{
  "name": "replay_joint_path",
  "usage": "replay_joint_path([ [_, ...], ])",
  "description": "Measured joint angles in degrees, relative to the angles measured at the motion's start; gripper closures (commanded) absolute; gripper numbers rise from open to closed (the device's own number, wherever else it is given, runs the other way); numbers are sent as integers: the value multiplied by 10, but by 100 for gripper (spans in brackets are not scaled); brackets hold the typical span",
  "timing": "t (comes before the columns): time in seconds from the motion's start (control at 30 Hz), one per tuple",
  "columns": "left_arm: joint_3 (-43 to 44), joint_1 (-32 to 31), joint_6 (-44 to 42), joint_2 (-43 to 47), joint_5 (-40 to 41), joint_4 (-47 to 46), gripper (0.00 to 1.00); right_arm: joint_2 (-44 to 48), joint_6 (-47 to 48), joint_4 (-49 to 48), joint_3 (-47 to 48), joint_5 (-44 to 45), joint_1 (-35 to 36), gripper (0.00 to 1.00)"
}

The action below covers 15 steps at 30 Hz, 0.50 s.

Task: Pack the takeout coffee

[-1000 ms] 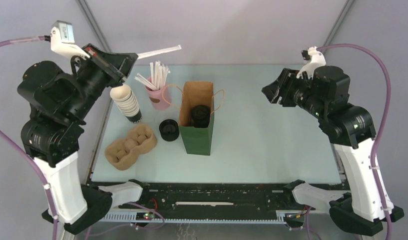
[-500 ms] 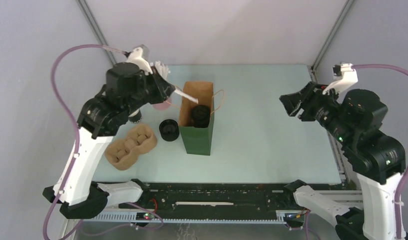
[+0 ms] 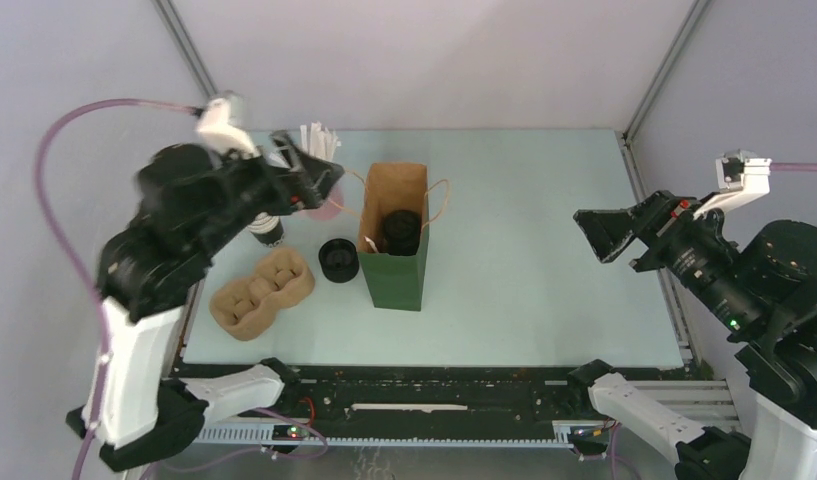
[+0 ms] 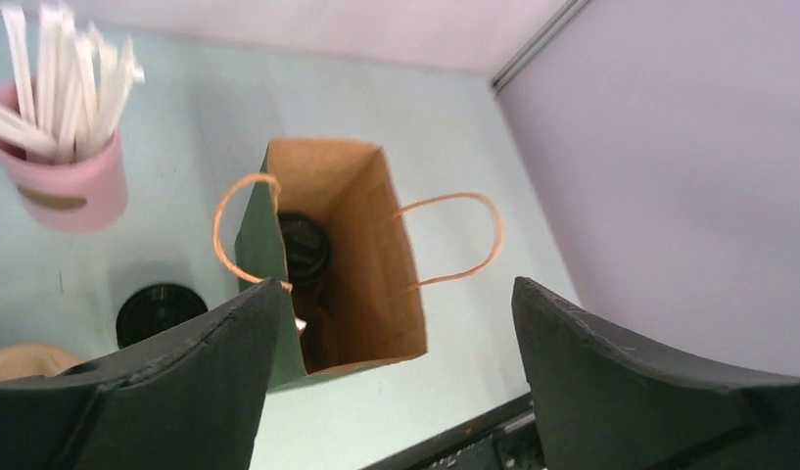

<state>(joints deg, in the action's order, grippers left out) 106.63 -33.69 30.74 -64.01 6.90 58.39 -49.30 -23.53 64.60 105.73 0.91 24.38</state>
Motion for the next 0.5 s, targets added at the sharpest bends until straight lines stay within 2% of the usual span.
replay_joint_path([
  [0.07,29,0,-10,27,0,0,1,4,5,4,7,-10,0,0],
  [0.27,80,0,-39,149,3,-14,0,30,14,13,23,-27,0,0],
  [0.5,66,0,-71,270,36,-67,0,48,43,9,73,-22,0,0],
])
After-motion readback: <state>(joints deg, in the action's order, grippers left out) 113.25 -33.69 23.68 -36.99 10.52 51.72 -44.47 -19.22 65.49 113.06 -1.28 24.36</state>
